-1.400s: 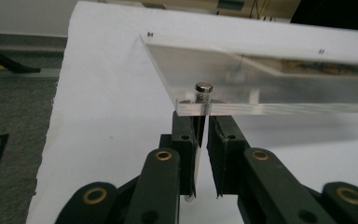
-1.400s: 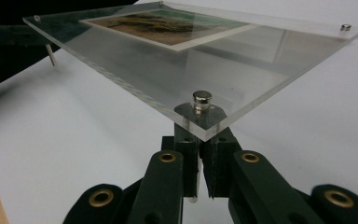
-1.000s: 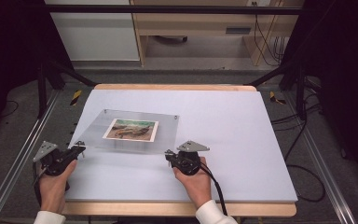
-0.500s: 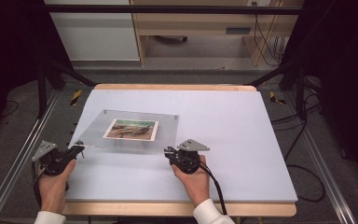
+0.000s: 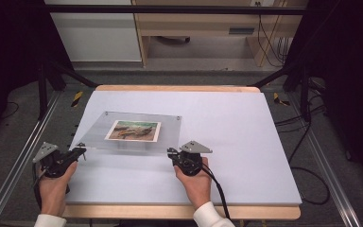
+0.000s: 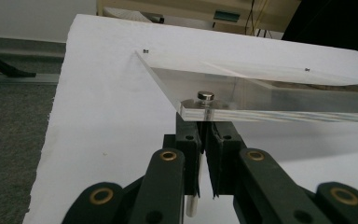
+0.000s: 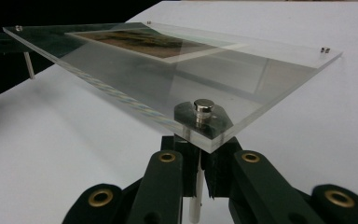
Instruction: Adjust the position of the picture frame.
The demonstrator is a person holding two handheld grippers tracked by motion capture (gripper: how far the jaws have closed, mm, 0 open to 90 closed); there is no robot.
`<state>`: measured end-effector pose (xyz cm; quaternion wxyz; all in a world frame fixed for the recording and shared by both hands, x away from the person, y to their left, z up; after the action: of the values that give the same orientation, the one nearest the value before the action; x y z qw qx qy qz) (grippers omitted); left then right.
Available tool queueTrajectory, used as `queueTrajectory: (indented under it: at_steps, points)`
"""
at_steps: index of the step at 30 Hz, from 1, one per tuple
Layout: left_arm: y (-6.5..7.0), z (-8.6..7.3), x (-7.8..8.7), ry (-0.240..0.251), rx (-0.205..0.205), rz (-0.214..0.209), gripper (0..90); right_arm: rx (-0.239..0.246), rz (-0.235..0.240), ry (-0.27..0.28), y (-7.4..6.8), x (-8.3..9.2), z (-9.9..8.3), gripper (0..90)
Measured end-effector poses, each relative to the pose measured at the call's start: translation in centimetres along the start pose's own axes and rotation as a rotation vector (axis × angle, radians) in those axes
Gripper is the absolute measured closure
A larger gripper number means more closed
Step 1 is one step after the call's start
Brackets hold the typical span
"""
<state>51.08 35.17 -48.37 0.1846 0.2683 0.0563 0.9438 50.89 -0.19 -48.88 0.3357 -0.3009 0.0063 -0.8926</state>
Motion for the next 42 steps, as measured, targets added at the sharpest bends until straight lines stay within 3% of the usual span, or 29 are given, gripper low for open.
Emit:
queueTrajectory:
  at_steps: [13, 16, 24, 36, 40, 42]
  points:
    - [-0.3, 0.6, -1.0, 0.007, -0.023, -0.006, 79.3, 0.006, 0.008, -0.015, 0.0, 0.1, 0.1, 85.2]
    - [-0.3, 0.7, -1.2, 0.008, -0.009, -0.007, 81.9, 0.008, 0.011, -0.020, -0.1, 0.0, 0.0, 85.2]
    - [0.2, 1.0, -0.8, 0.000, -0.044, 0.013, 84.5, 0.012, 0.006, -0.010, 0.0, 0.2, 0.3, 85.2]
    - [2.5, 2.2, 0.7, 0.027, -0.064, 0.013, 84.7, 0.020, -0.037, 0.040, 0.9, 2.2, 2.3, 84.8]
    - [4.6, 2.8, 0.9, 0.041, -0.055, -0.025, 84.6, 0.011, -0.057, 0.062, 2.0, 3.9, 3.0, 84.8]
    - [4.9, 2.9, 0.9, 0.044, -0.057, -0.028, 84.6, 0.010, -0.063, 0.064, 2.5, 4.6, 3.0, 84.7]
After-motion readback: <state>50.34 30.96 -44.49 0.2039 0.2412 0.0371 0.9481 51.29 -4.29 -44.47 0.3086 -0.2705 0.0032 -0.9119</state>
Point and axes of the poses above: each handheld gripper's, and its own axes: x roughly backward along the jaws, z roughly out of its top, y roughly to its right, the point moved 7 cm from there along -x, roughly forward along the jaws, and after that the axes turned 8 degrees about -y, right-handed, at the moved point
